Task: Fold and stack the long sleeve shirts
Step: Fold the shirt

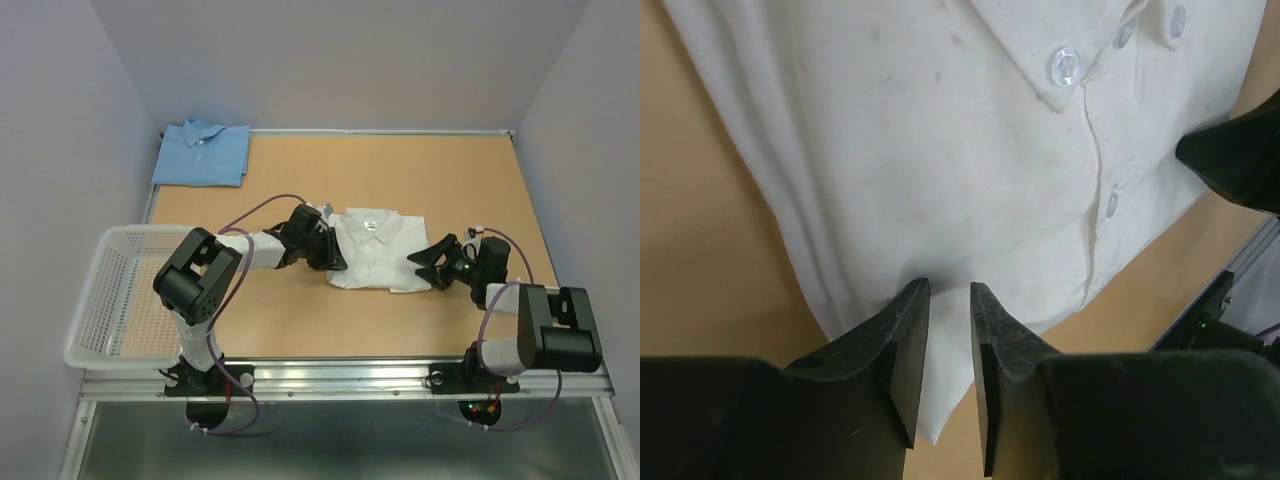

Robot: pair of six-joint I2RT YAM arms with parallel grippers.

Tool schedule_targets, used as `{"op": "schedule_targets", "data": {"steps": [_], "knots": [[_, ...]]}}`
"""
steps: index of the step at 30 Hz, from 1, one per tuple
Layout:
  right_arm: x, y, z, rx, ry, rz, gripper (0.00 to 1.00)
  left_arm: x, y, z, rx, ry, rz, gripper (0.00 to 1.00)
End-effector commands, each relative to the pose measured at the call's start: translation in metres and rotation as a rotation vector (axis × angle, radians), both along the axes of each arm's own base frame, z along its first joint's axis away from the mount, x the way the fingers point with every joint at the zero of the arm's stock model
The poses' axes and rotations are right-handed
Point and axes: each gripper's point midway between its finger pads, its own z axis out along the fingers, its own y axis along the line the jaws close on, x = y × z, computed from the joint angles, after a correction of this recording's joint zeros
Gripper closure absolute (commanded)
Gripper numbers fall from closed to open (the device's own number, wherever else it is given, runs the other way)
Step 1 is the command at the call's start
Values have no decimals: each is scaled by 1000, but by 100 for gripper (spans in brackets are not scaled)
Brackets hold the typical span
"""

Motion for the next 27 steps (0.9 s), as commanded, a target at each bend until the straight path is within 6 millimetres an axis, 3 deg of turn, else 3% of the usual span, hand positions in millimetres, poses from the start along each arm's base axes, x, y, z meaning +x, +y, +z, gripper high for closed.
{"op": "schedule_targets", "data": {"steps": [1, 2, 6, 9, 12, 14, 16, 18, 20, 22, 27], "knots": [[7, -14, 14, -156, -54, 11, 25, 20, 22, 6, 68, -74, 36, 63], [10, -19, 25, -202, -89, 0, 25, 22, 23, 7, 84, -80, 31, 62], [10, -31, 32, -266, -44, -57, 23, 45, 22, 10, 130, -129, -10, 60], [6, -30, 30, -239, -2, -79, 22, 62, 17, 29, 129, -174, -13, 53], [-1, -36, 21, -265, 75, -111, 19, 68, 19, 63, 117, -225, 18, 31], [-5, -38, 15, -278, 103, -119, 17, 65, 24, 77, 105, -248, 47, 25], [-9, -39, 7, -280, 137, -134, 14, 61, 35, 108, 80, -304, 102, 17], [-10, -41, 2, -288, 154, -145, 12, 55, 50, 109, 110, -310, 152, 12], [-10, -44, -2, -305, 166, -150, 11, 49, 61, 124, 103, -332, 202, 7], [-9, -46, -7, -320, 174, -148, 11, 45, 73, 125, 126, -343, 243, 1], [-6, -39, -20, -331, 205, -88, 13, 20, 93, 118, 123, -322, 286, 2]]}}
